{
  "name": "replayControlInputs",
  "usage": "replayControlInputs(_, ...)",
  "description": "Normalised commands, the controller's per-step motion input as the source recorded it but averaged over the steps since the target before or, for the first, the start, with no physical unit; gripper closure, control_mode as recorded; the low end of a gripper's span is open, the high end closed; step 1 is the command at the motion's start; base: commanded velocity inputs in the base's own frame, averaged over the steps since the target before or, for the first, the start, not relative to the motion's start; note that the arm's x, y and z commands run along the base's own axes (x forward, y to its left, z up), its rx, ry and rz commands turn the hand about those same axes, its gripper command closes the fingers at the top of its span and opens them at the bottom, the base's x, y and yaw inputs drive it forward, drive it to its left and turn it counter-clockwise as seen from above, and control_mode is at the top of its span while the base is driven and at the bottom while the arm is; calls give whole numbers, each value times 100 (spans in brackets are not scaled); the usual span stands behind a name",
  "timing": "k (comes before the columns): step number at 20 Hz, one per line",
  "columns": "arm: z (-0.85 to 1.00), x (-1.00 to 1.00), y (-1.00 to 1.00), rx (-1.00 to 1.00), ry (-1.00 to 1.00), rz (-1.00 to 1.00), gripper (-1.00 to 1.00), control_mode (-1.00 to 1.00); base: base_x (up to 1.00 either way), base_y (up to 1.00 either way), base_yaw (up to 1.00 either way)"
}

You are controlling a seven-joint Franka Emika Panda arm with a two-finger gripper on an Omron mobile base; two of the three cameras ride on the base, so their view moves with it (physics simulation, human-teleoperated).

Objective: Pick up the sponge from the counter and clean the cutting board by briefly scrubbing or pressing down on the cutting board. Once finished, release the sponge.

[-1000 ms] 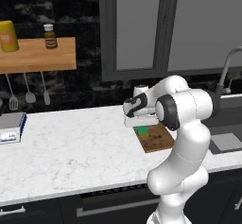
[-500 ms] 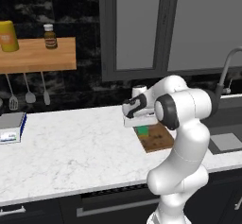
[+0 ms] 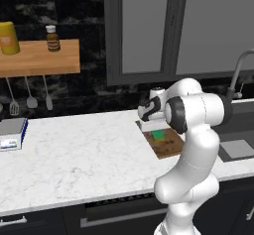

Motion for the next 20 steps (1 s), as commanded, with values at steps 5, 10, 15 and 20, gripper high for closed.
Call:
replayControlInputs(5,-9,0,-68,1,0,6,100,-100,0,0,0)
replayControlInputs(10,2,8,-52,4,0,10,100,-100,0,0,0)
replayControlInputs(15,16,55,0,4,0,13,100,-100,0,0,0)
replayControlInputs(20,5,60,1,0,1,16,100,-100,0,0,0)
